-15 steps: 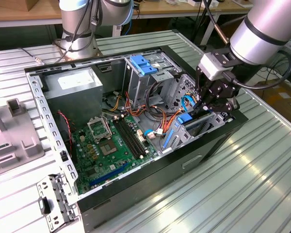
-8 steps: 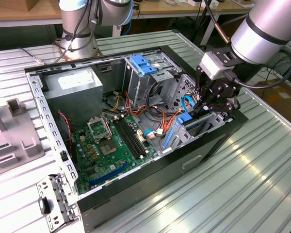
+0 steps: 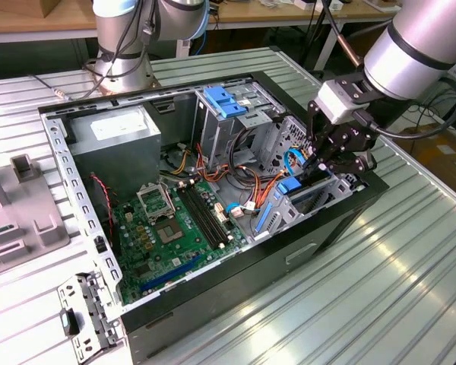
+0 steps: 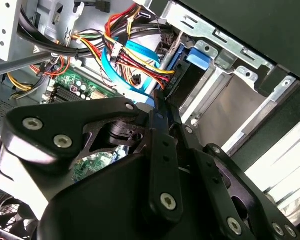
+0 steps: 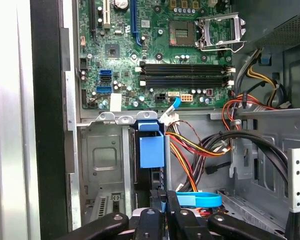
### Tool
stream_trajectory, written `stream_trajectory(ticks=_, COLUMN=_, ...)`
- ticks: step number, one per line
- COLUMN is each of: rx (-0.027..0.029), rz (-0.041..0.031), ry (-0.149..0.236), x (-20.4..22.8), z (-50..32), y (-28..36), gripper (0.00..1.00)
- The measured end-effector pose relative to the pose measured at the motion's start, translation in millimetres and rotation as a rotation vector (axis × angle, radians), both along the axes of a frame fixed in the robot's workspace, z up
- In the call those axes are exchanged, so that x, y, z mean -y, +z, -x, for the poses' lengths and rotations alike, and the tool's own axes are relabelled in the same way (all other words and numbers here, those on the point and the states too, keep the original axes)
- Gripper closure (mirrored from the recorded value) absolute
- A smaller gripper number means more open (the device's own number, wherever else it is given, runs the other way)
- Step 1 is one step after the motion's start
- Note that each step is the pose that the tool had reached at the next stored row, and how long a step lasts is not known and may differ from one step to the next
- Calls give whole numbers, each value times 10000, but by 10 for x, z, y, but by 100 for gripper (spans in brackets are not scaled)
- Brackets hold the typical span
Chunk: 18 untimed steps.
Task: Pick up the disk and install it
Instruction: 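Insert the second disk wire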
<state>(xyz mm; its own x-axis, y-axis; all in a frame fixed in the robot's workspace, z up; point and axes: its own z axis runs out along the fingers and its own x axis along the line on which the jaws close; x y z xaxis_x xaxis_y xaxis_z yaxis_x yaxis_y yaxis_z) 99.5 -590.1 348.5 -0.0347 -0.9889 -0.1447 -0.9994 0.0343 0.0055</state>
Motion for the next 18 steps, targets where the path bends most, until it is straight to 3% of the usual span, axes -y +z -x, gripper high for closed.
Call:
stream_trajectory(ticks=13, rx=-12, rz=-5, ry=106, x=24, z=-10, y=-26, gripper=84)
stream_trajectory(ticks=15, rx=-12, rz=-38, ry=107, x=25, z=-11, y=-27, gripper=84)
stream_trajectory(ticks=18, rx=-11, rz=-163, ry=106, x=24, z=-15, y=-20, gripper=84)
